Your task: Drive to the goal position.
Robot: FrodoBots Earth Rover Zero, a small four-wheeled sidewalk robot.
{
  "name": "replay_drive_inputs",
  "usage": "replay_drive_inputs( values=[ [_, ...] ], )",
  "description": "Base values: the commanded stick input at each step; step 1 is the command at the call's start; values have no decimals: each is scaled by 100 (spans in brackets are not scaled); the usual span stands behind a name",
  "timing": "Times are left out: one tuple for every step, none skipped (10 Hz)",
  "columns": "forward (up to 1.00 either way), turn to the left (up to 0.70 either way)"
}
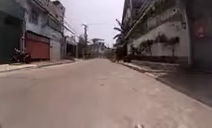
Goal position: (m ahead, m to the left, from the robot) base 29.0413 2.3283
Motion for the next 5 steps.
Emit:
replay_drive_inputs(
  values=[
    [100,2],
    [100,3],
    [100,3],
    [100,3],
    [100,3]
  ],
)
